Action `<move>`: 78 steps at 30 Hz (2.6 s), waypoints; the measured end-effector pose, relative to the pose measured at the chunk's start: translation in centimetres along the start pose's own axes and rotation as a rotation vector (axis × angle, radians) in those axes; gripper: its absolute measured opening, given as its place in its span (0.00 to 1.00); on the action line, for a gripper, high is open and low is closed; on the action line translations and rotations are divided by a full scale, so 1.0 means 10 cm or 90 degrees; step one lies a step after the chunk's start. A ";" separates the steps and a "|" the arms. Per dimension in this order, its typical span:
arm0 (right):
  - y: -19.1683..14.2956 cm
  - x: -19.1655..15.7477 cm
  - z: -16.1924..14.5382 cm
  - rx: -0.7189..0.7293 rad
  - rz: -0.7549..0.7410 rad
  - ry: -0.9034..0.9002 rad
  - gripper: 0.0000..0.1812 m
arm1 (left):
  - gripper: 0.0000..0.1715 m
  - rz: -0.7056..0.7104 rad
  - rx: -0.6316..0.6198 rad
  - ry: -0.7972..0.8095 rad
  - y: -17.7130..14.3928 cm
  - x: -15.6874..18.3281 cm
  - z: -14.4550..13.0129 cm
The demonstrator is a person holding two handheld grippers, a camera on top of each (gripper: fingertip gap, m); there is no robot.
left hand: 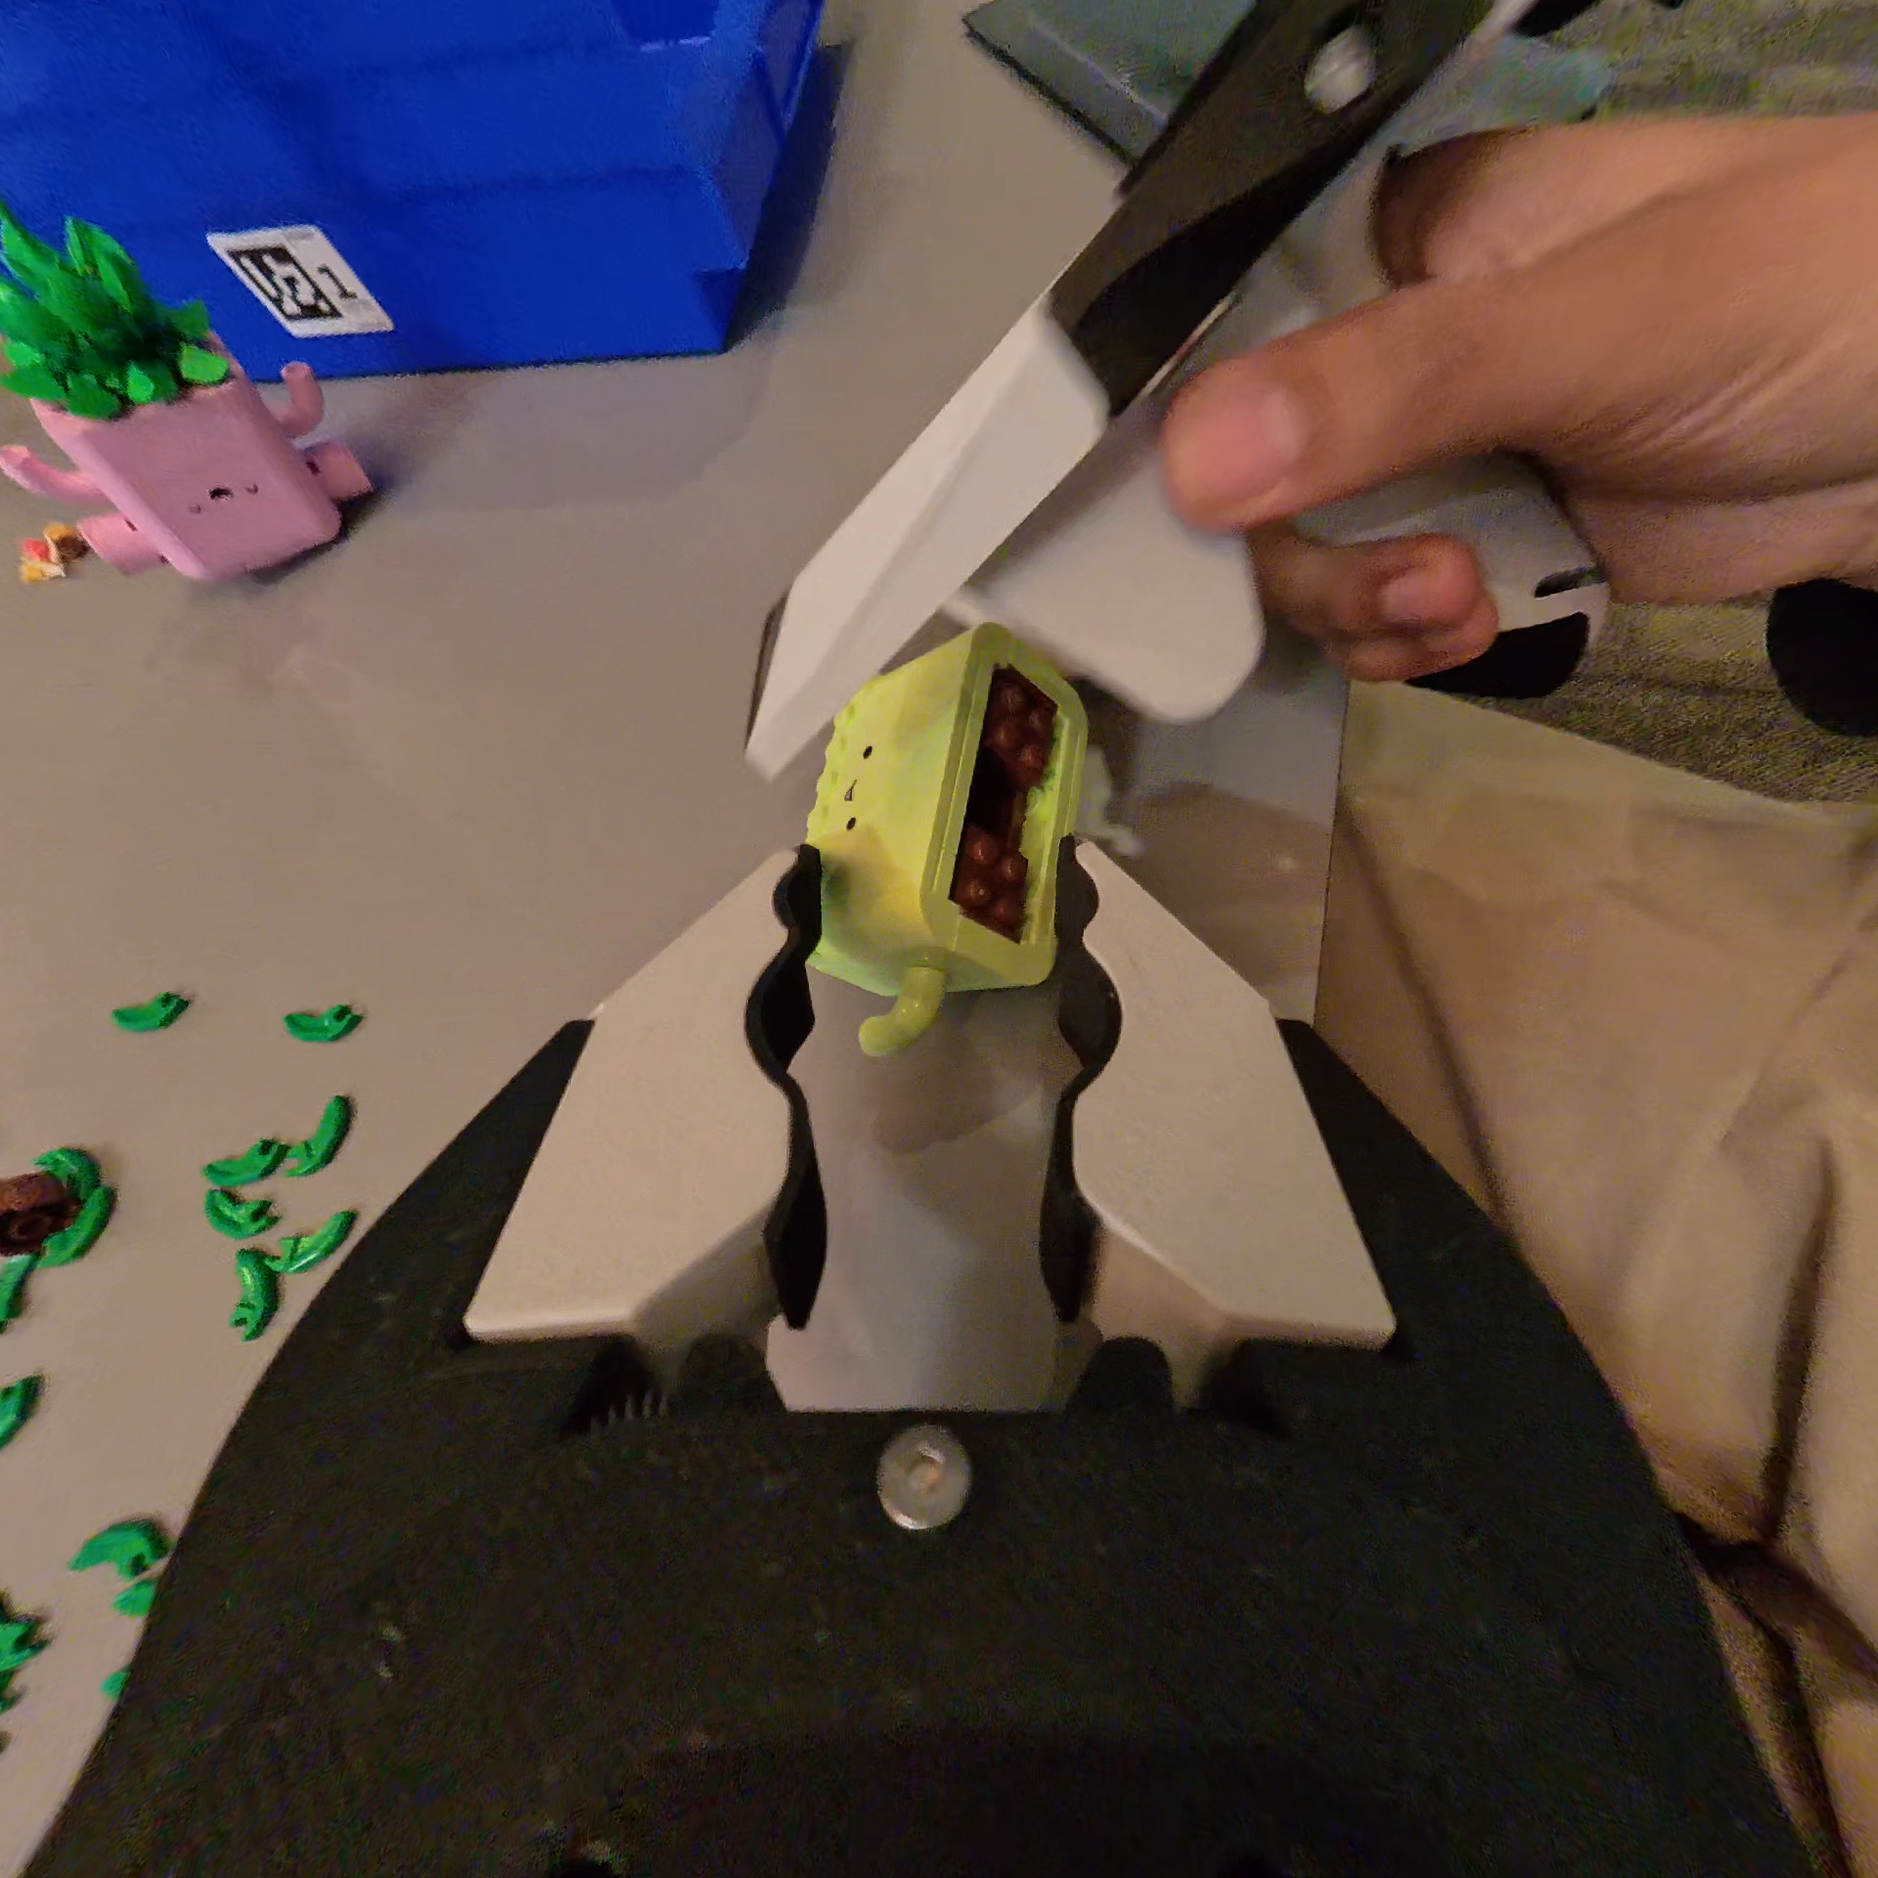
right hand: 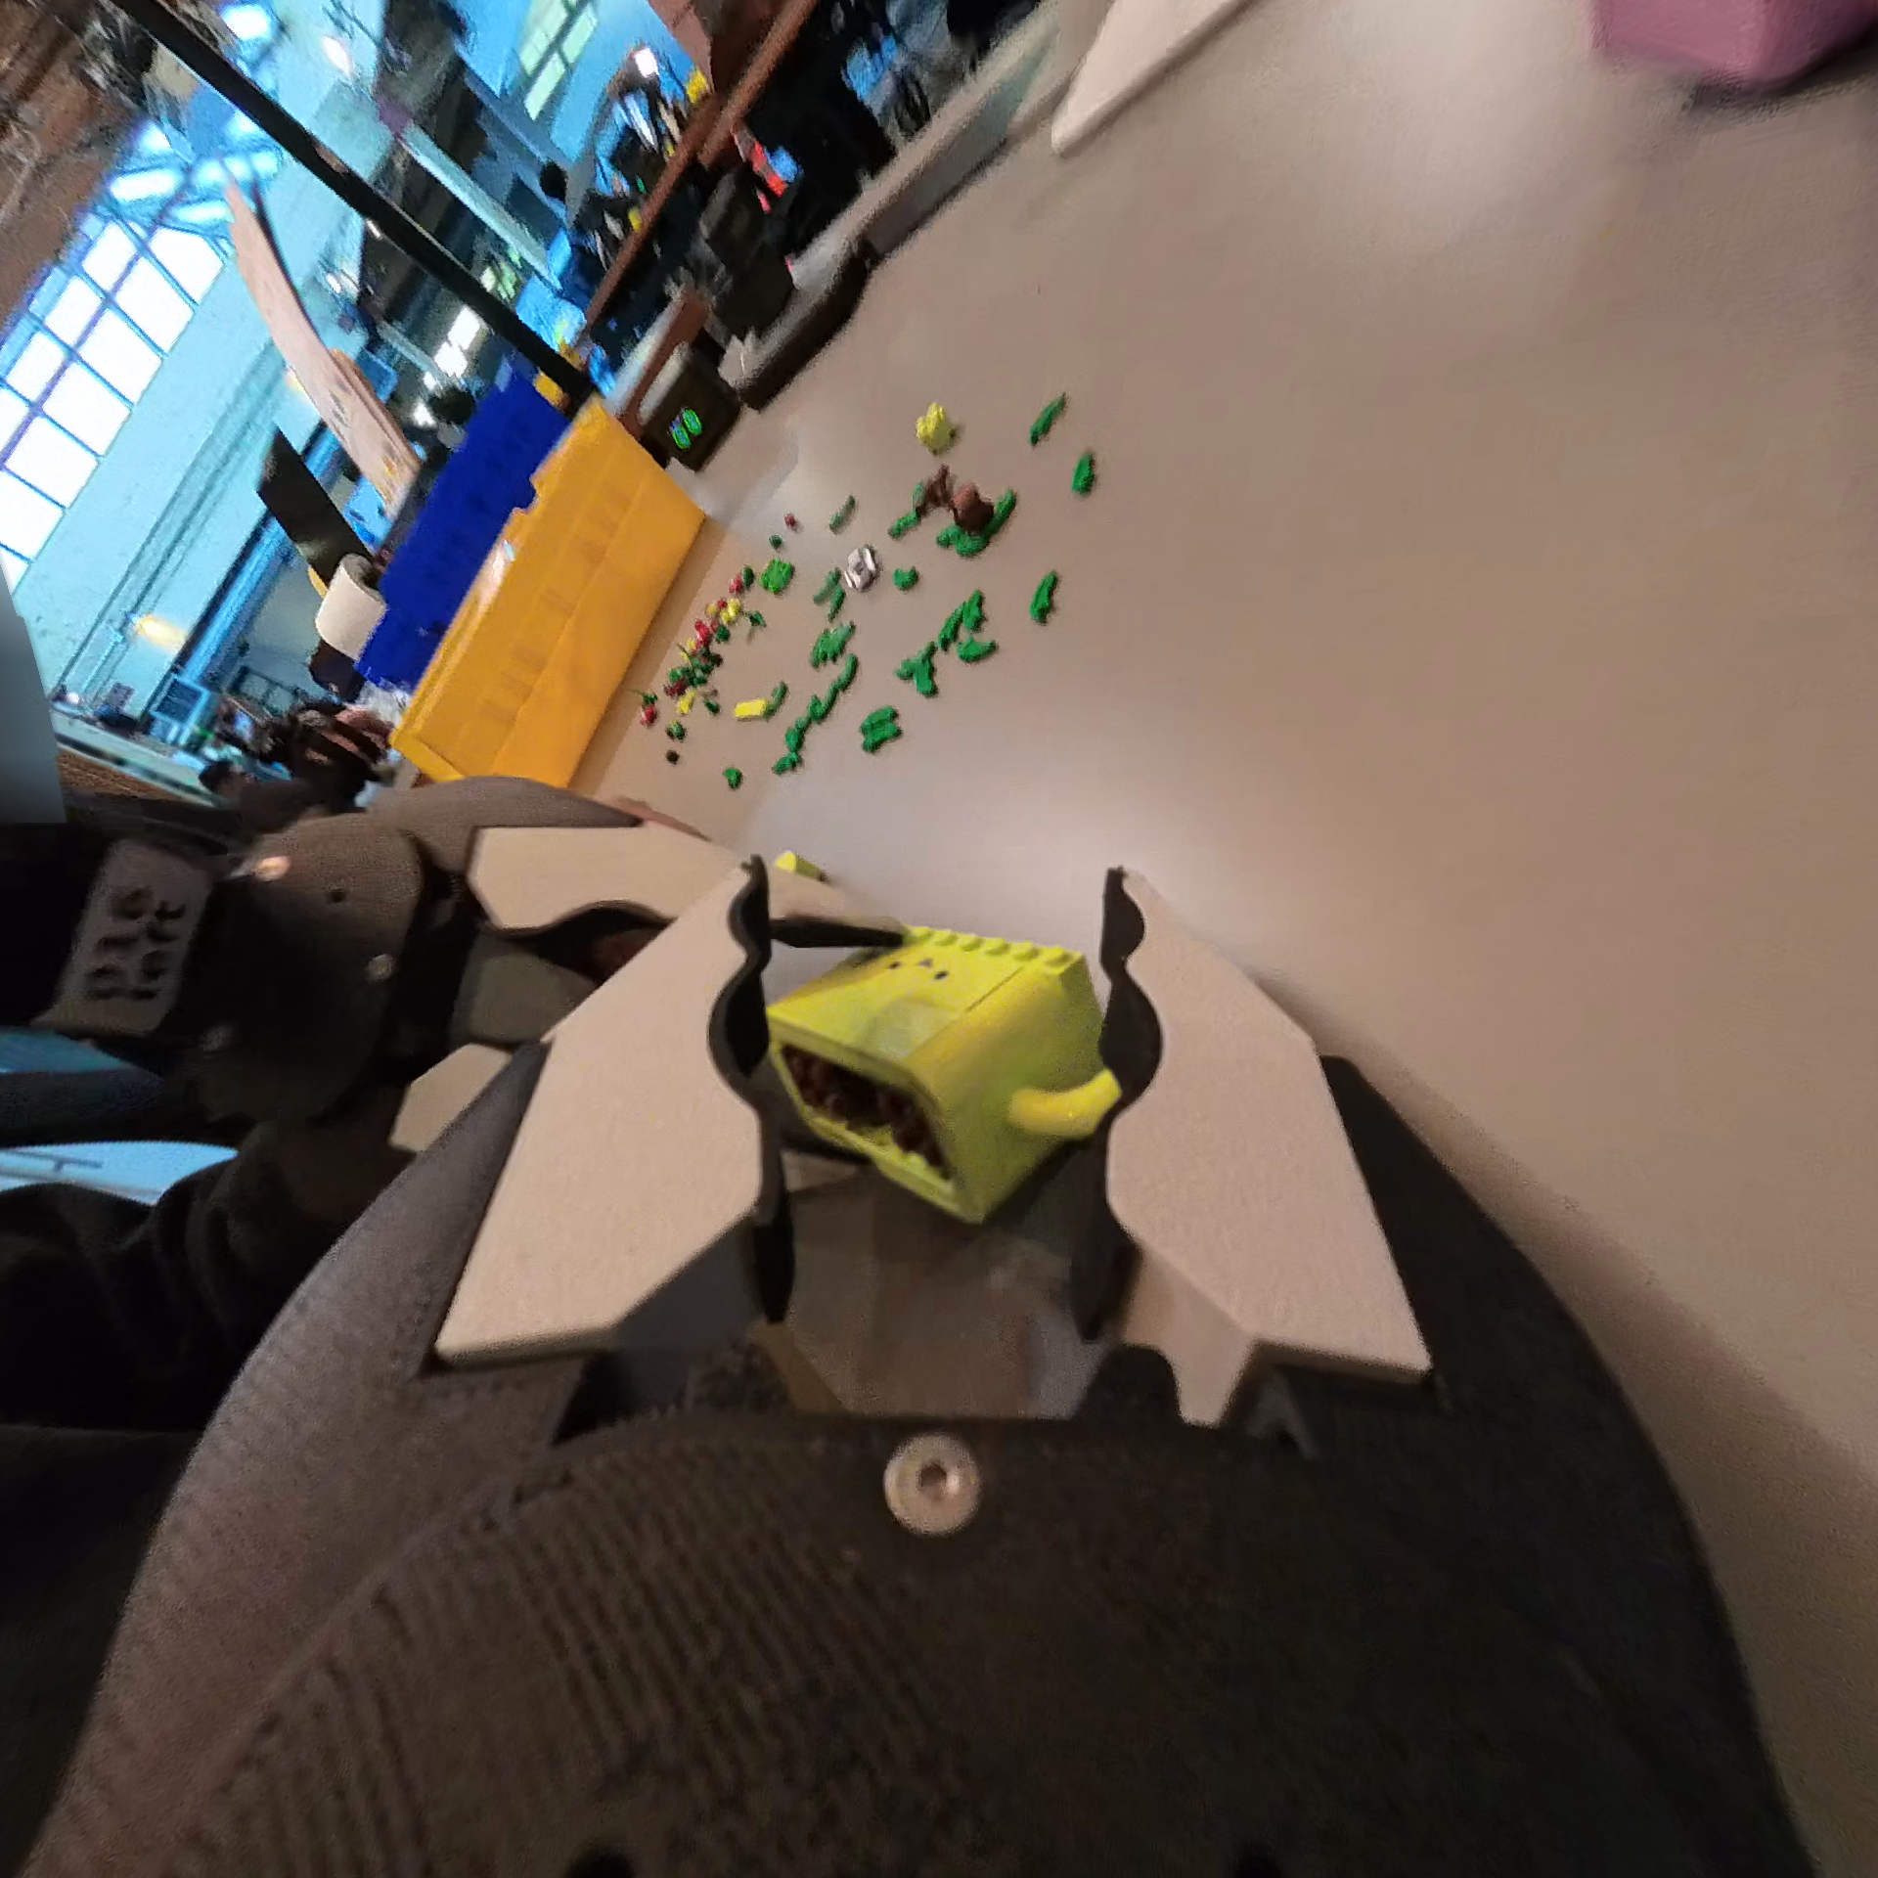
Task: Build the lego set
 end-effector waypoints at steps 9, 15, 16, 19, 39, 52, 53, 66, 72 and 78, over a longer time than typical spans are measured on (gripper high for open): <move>-0.47 -0.13 0.10 0.013 -0.142 -0.161 0.31 | 0.17 -0.041 0.036 -0.236 -0.02 -0.37 0.05; -0.12 -0.27 -0.36 -0.137 -0.064 -0.151 0.26 | 0.18 -0.125 0.022 -0.351 -0.07 -0.43 0.03; -0.09 -0.28 -0.38 -0.136 -0.051 -0.146 0.26 | 0.19 -0.142 0.016 -0.360 -0.08 -0.42 0.02; -0.03 -0.29 -0.34 -0.103 -0.031 -0.140 0.29 | 0.24 -0.211 0.008 -0.376 -0.11 -0.31 0.01; -0.17 0.02 -0.36 -0.220 -0.202 -0.385 0.18 | 0.24 -0.080 0.112 -0.195 -0.43 -0.51 0.11; -0.33 0.24 -0.18 -0.248 -0.215 -0.358 0.21 | 0.22 0.054 0.105 -0.163 -0.88 -0.84 -0.23; -0.38 0.24 -0.12 -0.245 -0.232 -0.367 0.21 | 0.21 0.053 0.094 -0.163 -0.91 -0.85 -0.29; -0.15 -0.61 0.49 -0.013 -0.086 -0.448 0.18 | 0.20 0.105 -0.069 -0.128 -0.71 -0.78 -0.75; 0.28 -1.12 0.21 -0.015 0.066 -0.420 0.17 | 0.16 0.106 -0.024 -0.163 -0.84 -0.85 -0.74; 0.79 -1.19 -0.36 -0.145 0.029 -0.517 0.17 | 0.06 0.155 0.083 -0.236 -1.22 -1.22 -0.79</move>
Point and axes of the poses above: each gripper's, where its closed fingertips meet, y out along the fingers, z out of its top, x = y × z across the jaws, the point moved 5 cm from there along -y, back along the fingers, and after that the axes turned 15 degrees about -y, right-handed, at the moved point
